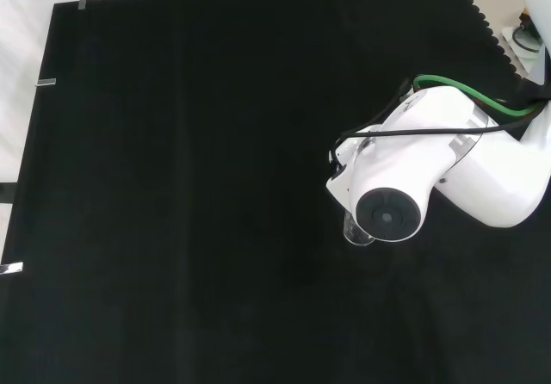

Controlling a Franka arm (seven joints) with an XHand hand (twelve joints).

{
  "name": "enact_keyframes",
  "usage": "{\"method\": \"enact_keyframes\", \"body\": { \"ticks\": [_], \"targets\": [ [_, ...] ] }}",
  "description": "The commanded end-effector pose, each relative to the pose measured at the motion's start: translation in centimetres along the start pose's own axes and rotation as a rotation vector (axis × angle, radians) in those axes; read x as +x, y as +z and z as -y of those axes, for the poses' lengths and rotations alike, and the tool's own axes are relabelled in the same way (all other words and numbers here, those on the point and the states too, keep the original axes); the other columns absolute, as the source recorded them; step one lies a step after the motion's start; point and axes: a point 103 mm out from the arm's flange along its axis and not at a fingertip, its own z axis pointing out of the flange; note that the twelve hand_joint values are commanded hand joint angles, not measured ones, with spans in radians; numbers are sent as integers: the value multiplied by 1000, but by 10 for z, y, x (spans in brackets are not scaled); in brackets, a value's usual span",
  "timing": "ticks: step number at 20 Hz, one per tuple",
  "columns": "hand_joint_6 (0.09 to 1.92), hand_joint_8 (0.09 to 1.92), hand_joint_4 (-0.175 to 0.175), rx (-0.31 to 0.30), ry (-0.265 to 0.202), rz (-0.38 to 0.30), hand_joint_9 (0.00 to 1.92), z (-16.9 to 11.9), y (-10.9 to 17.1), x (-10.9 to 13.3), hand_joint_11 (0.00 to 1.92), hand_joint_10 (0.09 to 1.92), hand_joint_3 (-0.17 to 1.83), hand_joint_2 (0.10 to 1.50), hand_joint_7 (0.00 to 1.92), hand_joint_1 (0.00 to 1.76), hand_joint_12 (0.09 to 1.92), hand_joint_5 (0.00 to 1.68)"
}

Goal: Pour the water from the handheld beaker into the one on the table.

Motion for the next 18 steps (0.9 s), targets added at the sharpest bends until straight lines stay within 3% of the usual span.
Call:
{"method": "enact_keyframes", "body": {
  "ticks": [1,18],
  "targets": [
    [438,535,-175,4,3,8,1588,0,1,0,1372,87,658,587,1376,1435,629,1374],
    [439,535,-175,20,11,36,1589,-2,-2,2,1375,87,661,586,1376,1435,627,1374]
  ]
}}
